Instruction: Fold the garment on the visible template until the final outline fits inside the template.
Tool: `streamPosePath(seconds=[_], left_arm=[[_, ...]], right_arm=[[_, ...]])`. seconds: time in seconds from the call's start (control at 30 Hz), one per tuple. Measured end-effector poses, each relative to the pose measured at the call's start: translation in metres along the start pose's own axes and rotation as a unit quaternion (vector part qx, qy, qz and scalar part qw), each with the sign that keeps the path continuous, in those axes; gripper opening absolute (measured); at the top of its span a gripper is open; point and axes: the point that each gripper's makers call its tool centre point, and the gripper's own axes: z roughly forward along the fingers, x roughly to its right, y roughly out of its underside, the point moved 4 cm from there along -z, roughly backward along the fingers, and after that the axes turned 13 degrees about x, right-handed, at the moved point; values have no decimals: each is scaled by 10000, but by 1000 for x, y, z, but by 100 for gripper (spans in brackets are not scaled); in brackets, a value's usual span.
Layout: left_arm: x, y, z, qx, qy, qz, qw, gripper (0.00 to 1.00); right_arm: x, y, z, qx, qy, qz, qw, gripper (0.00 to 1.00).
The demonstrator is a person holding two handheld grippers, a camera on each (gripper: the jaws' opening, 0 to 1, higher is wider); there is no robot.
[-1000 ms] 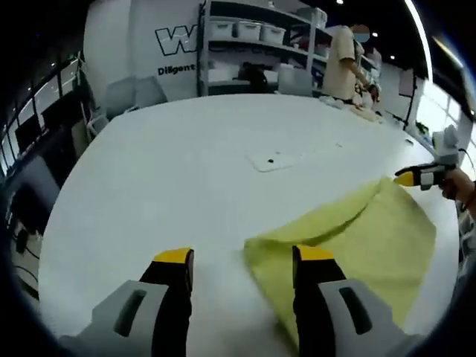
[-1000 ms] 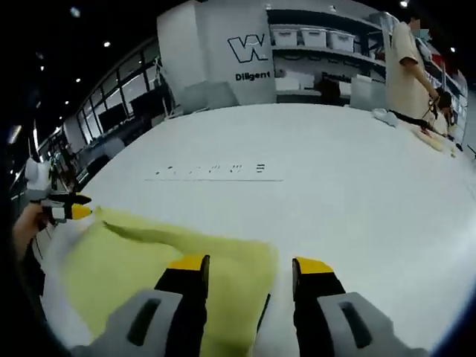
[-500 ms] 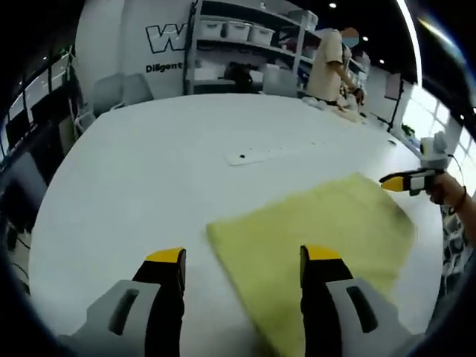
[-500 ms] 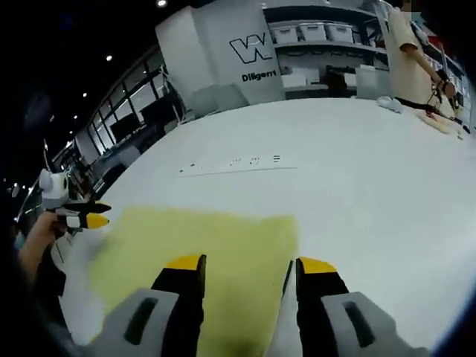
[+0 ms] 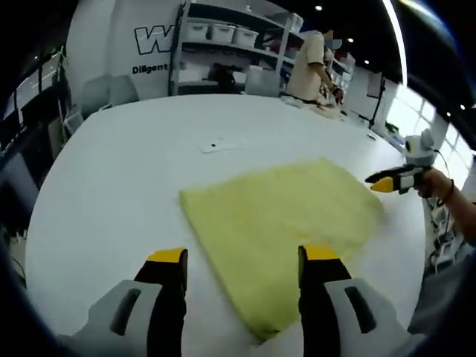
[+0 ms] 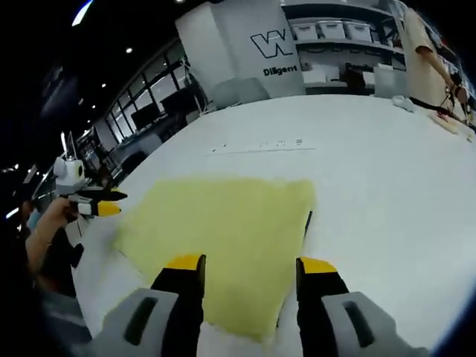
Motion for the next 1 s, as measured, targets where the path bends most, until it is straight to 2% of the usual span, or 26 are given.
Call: streamPosePath(seconds=[0.17, 0.3, 0.4, 0.53, 0.7, 0.87, 1.0], left_arm=[[7, 17, -16, -192, 44, 74, 9998, 48], [10, 27, -24, -227, 84, -58, 9997, 42], [10, 39, -31, -351, 34, -76, 9994, 40], [11, 53, -37, -473, -9, -299, 9984, 35], [12, 63, -39, -509, -7, -518, 9974, 29], [14, 66, -38, -497, 56, -673, 9965, 23], [17, 69, -36, -491, 191, -779, 9956, 13]], right_arm=[[-6, 15, -13, -118, -9, -90, 9999, 41], [-8, 24, -22, -143, 16, -83, 9999, 38], [-8, 31, -28, -159, 14, -104, 9998, 34], [-7, 39, -32, -189, -3, -101, 9998, 27], [-4, 43, -35, -222, 59, -115, 9997, 20], [2, 45, -35, -239, 181, -155, 9994, 8], [3, 45, -34, -205, 181, -81, 9996, 7]])
